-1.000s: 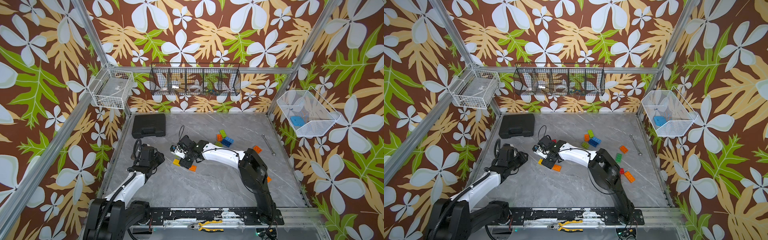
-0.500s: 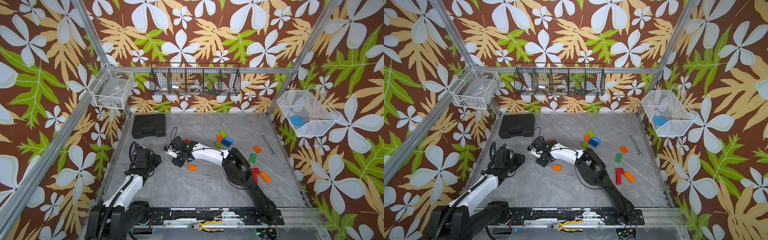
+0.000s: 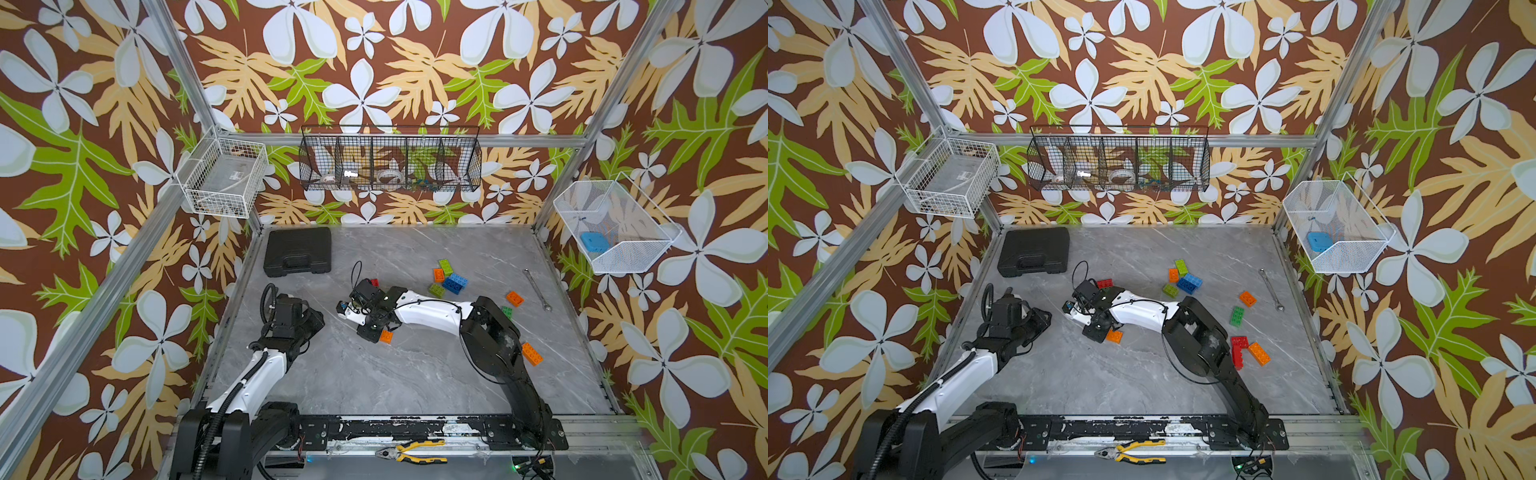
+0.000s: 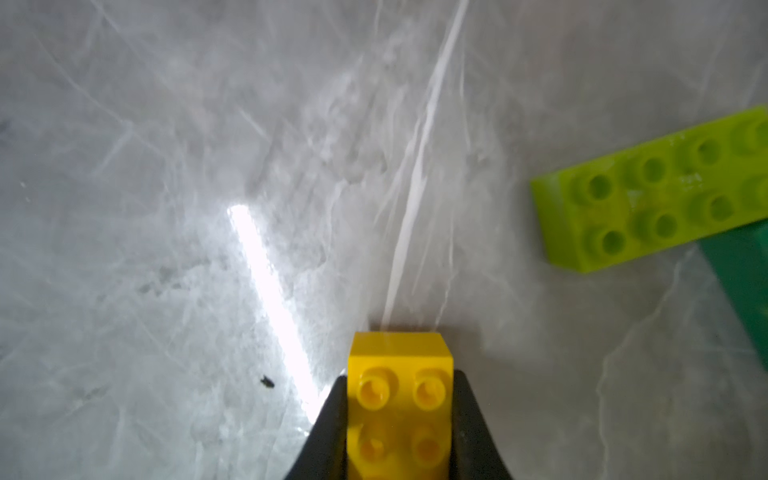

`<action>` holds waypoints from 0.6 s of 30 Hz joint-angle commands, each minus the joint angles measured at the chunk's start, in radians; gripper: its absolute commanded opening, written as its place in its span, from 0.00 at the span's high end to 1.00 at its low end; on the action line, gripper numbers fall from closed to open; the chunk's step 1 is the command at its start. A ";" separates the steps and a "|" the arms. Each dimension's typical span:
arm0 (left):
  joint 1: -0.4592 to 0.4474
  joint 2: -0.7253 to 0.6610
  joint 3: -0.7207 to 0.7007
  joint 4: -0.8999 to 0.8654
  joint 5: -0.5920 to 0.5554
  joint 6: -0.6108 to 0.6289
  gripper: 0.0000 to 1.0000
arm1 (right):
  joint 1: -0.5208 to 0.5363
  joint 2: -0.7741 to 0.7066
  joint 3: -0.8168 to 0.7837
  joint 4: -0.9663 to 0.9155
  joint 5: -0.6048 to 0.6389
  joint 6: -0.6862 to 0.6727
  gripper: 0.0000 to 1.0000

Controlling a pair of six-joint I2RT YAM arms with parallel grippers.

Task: Assemble a rectangle with lego
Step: Move the lego brick at the center of the board.

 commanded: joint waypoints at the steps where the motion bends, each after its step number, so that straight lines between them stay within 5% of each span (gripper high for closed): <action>1: -0.027 0.024 0.000 0.040 0.008 -0.018 0.63 | 0.002 0.016 0.020 -0.022 -0.007 -0.034 0.60; 7: -0.039 0.040 0.022 0.036 0.031 -0.004 0.62 | -0.015 -0.102 -0.076 0.004 0.015 0.028 0.40; 13: -0.126 0.087 0.025 0.055 0.052 -0.013 0.60 | -0.047 -0.302 -0.316 0.044 0.040 0.070 0.38; 18: -0.175 0.152 0.002 0.143 0.084 -0.059 0.59 | -0.045 -0.268 -0.363 0.075 0.052 0.075 0.38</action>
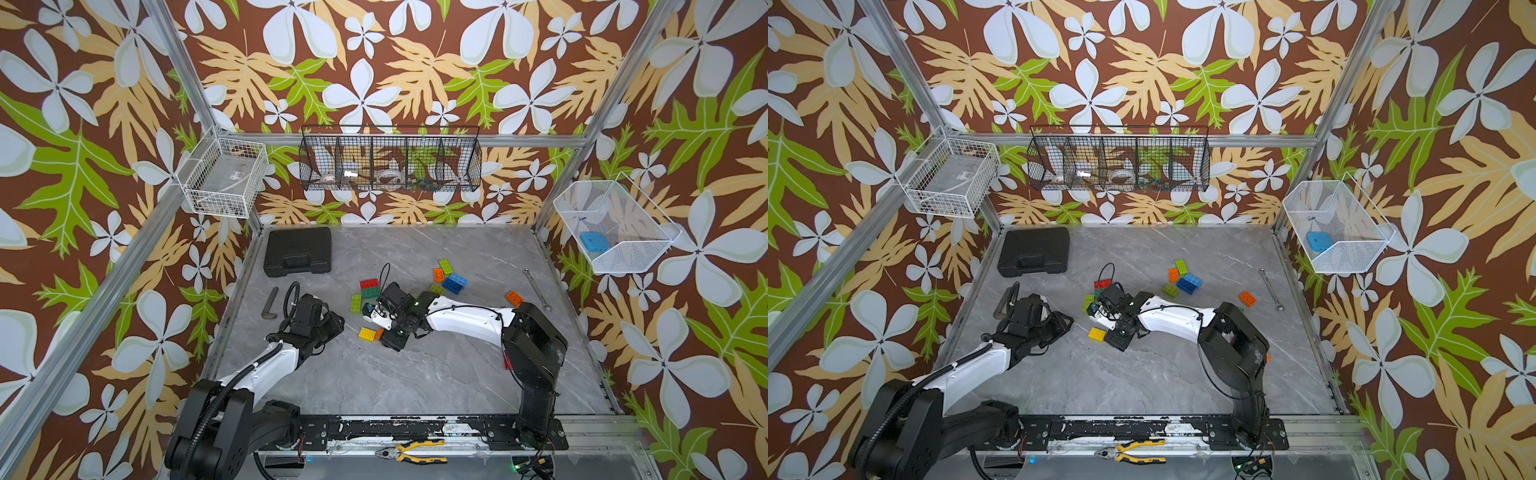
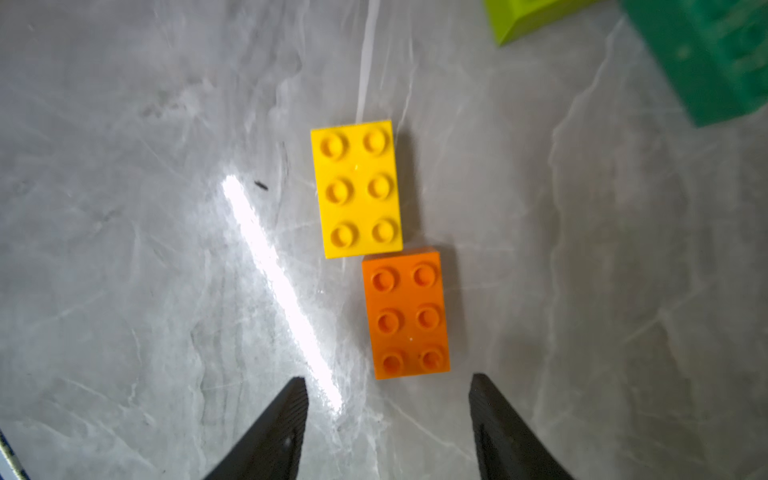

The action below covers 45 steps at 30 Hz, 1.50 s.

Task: Assemble a rectangle with lego
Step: Move the lego brick at the center of the board, then adjust the lego brick at the center of the board.

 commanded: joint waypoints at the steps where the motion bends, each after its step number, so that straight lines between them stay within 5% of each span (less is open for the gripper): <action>1: -0.013 0.032 0.001 0.073 0.024 -0.030 0.59 | -0.001 0.028 -0.004 0.039 0.028 0.018 0.38; 23: -0.051 0.101 -0.008 0.136 0.039 -0.046 0.68 | 0.019 0.112 0.055 0.055 0.044 0.030 0.66; 45: -0.050 0.091 -0.015 0.134 0.030 -0.046 0.69 | 0.048 0.119 0.064 0.055 0.050 0.067 0.69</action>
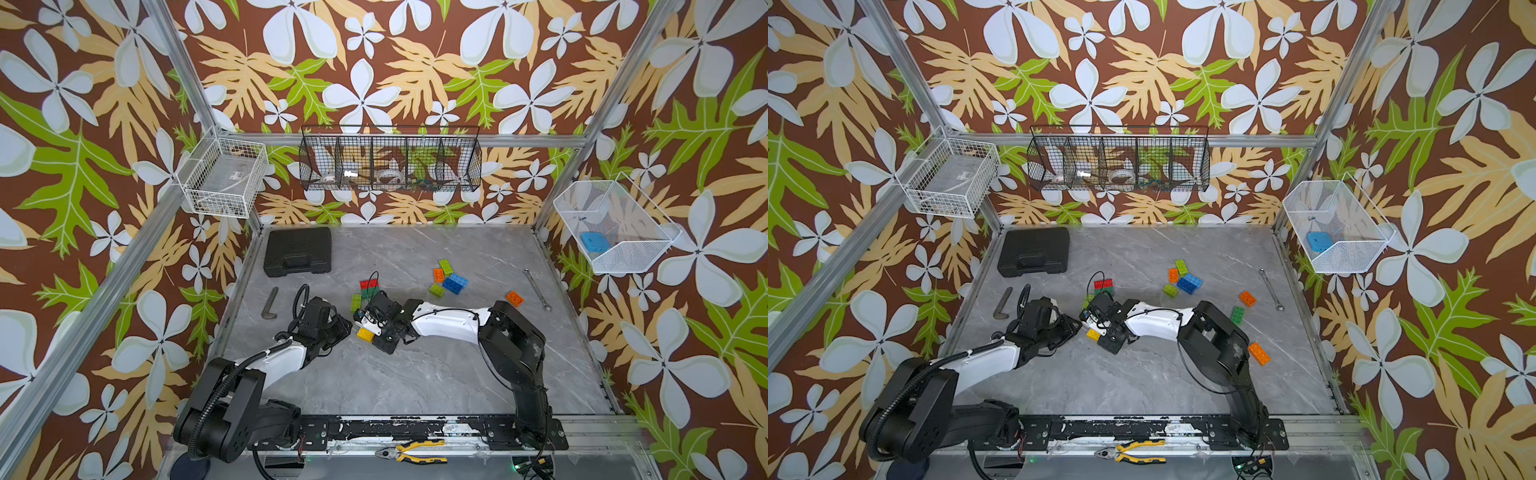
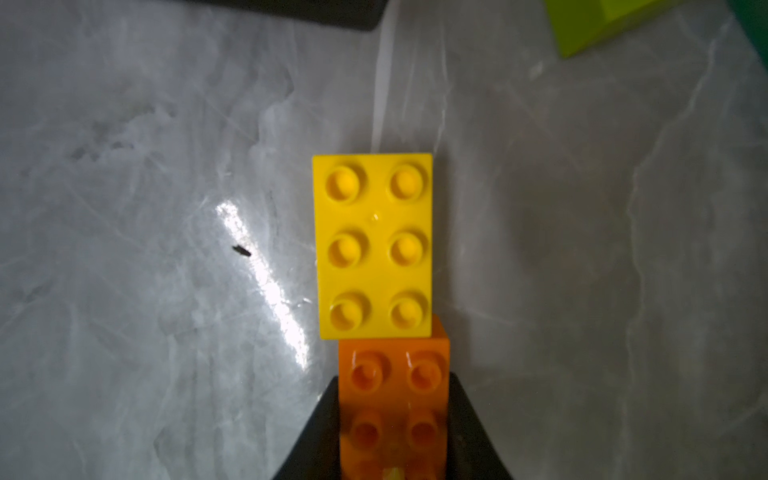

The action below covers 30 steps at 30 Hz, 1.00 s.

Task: Assemble a rectangle with lego
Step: Adjust the lego brick at the center of the board.

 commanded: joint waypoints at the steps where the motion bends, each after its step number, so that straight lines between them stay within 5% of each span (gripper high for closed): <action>1: -0.001 0.000 0.002 0.014 -0.004 -0.001 0.69 | 0.001 0.007 0.003 -0.019 0.001 0.012 0.69; 30: -0.001 -0.012 0.002 0.006 -0.009 0.000 0.69 | 0.012 0.018 0.010 -0.020 0.007 0.064 0.66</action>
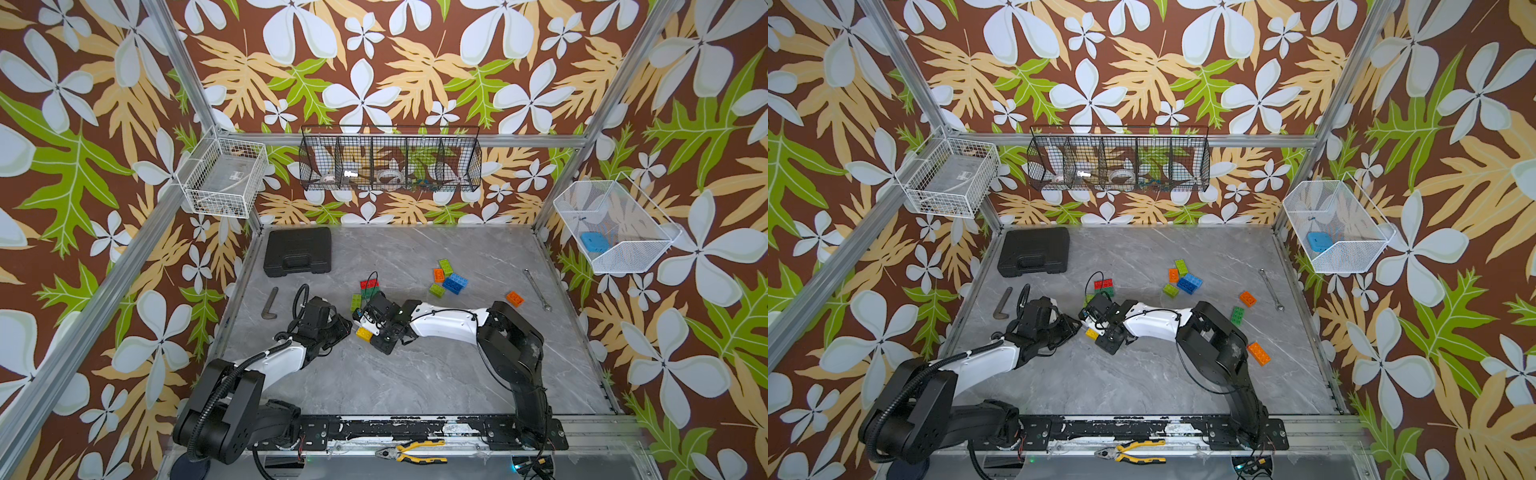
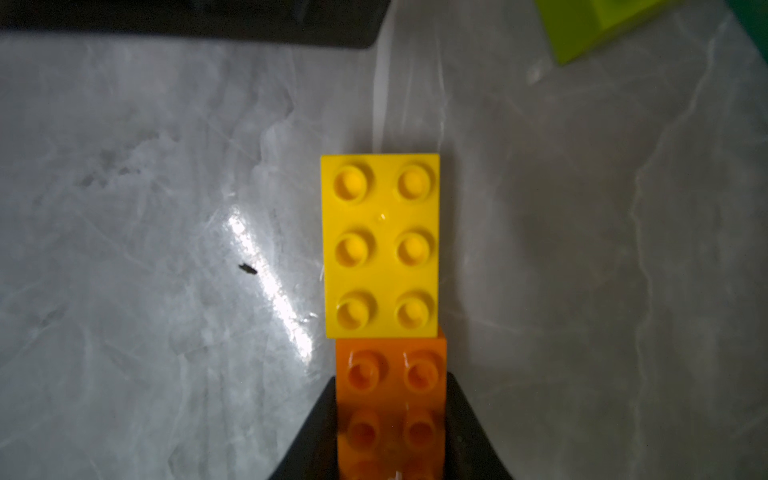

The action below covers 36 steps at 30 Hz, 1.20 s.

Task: Assemble a rectangle with lego
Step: Adjust the lego brick at the center of the board, then pick up the lego brick from the center of the board.

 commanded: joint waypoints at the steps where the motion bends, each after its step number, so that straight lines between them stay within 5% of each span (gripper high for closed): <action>1: -0.002 -0.004 0.004 0.009 -0.008 0.002 0.69 | 0.001 0.009 -0.001 -0.025 0.004 0.015 0.65; 15: 0.006 -0.038 0.071 -0.080 -0.072 0.053 0.68 | -0.042 -0.100 0.027 -0.039 -0.058 0.047 0.24; 21: 0.013 -0.039 0.211 -0.196 -0.193 0.187 0.56 | -0.151 -0.178 0.062 -0.008 -0.107 0.175 0.26; 29: -0.108 0.261 0.497 -0.389 -0.314 0.317 0.40 | -0.192 -0.131 0.095 0.009 0.025 0.336 0.35; 36: -0.126 0.412 0.609 -0.451 -0.386 0.364 0.40 | -0.222 -0.201 -0.058 0.091 0.002 0.404 0.36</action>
